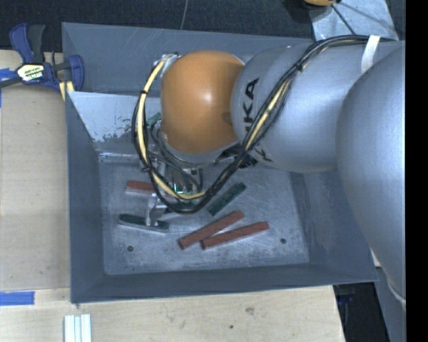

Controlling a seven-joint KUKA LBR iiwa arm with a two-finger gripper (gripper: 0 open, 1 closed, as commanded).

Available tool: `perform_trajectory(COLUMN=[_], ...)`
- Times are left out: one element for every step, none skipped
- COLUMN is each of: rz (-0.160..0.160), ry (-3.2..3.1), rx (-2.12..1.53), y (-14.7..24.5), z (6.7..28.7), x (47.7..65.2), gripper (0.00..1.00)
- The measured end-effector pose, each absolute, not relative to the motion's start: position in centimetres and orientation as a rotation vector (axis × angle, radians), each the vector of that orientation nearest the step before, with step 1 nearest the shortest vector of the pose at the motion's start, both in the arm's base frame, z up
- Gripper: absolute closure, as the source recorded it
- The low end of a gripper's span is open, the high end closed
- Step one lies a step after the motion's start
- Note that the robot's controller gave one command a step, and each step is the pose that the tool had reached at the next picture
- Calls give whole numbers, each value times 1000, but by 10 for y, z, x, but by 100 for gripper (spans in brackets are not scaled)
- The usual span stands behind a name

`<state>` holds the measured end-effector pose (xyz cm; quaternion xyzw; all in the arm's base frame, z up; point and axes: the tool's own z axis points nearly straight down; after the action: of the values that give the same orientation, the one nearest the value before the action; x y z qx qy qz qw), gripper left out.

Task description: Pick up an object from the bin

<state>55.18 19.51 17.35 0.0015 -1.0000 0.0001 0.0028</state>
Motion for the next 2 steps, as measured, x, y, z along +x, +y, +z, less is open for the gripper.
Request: perform_trajectory(rz=[-2, -21], ry=[-3144, -3172], rx=[0, 6], y=[194, 191], z=[178, 84], x=[554, 573], gripper=[0, 100])
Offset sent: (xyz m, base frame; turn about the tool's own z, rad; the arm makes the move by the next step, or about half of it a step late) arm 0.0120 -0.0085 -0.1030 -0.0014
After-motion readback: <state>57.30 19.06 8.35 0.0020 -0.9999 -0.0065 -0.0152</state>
